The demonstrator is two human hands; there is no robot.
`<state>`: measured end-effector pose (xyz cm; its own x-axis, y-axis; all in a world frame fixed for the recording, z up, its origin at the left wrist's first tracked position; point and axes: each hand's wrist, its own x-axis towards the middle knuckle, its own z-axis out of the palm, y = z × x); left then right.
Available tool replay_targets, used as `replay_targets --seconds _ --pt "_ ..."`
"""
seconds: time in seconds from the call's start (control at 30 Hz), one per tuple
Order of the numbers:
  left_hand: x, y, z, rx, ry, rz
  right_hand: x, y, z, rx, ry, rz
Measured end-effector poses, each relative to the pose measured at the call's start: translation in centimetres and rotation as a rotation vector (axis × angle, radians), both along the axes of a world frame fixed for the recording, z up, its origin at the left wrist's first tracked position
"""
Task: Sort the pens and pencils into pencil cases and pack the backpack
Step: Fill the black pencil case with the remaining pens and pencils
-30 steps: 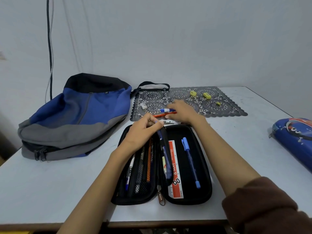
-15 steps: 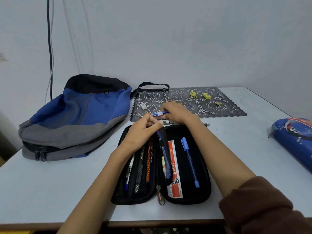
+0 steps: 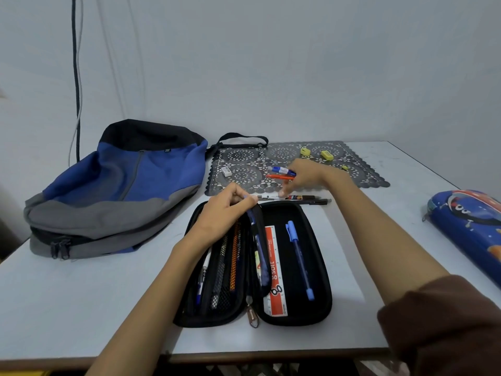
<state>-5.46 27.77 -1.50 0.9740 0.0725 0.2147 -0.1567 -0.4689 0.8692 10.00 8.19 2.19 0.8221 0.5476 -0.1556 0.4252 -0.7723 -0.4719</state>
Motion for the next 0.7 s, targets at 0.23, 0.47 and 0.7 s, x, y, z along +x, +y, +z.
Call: replay_targets --seconds 0.23,0.47,0.7 --pt "0.0 0.0 0.0 -0.016 0.011 0.009 0.0 0.0 -0.4 -0.102 -0.038 0.021" --pt "0.0 0.1 -0.1 -0.001 0.015 0.011 0.1 -0.2 0.1 -0.061 0.012 -0.03" --pt "0.0 0.0 0.0 -0.011 0.016 0.005 0.3 -1.8 0.1 0.04 0.108 -0.038"
